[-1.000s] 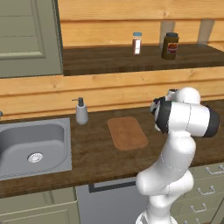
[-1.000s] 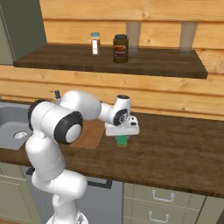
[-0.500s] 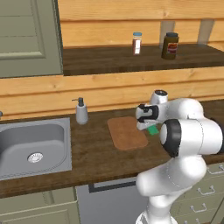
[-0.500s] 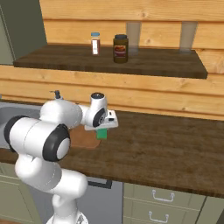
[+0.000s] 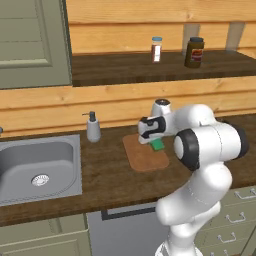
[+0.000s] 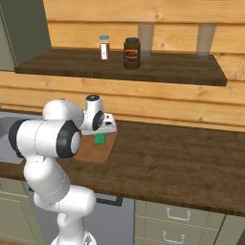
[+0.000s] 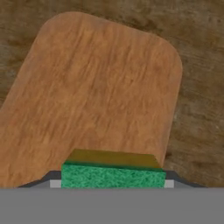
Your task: Pick up the sponge from the counter and clean the cutting board by briefly scrubbing or pressing down on the cutting board. Once finished, release the sponge.
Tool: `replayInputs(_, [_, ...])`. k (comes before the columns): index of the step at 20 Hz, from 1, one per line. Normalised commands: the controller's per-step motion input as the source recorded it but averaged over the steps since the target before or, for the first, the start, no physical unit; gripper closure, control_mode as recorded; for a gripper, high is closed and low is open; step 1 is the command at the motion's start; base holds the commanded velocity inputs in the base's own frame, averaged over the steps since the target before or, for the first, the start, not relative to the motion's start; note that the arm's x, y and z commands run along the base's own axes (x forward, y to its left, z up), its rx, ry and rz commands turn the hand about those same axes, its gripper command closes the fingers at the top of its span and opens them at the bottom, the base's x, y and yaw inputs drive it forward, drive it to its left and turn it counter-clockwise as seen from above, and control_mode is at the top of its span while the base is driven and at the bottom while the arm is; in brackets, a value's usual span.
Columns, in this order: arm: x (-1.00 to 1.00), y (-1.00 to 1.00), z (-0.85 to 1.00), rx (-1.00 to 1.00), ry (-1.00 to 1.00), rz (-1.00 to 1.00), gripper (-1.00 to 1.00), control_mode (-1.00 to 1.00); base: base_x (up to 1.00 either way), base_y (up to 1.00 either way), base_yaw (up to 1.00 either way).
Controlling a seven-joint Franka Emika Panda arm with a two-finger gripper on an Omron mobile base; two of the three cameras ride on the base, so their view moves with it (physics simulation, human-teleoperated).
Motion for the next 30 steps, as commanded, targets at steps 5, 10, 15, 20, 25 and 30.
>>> replayInputs(5, [0.14, 0.04, -0.24, 0.00, -0.19, 0.00, 1.00, -1.00, 0.00, 0.00, 0.00])
replayInputs(10, [0.00, -0.20, -0.52, 0.00, -0.40, -0.02, 1.00, -1.00, 0.00, 0.00, 0.00])
replayInputs(15, [0.03, -0.05, -0.51, 0.03, -0.14, -0.02, 1.00, -1.00, 0.00, 0.00, 0.00])
replayInputs(20, [0.17, 0.00, -0.52, 0.08, 0.00, -0.01, 1.00, -1.00, 0.00, 0.00, 0.00])
replayInputs(25, [0.11, 0.03, -0.02, 0.20, -0.01, 0.00, 1.00, -1.00, 0.00, 0.00, 0.00])
replayInputs(30, [0.00, 0.11, 0.06, 0.17, 0.00, 0.00, 1.00, -1.00, 0.00, 0.00, 0.00])
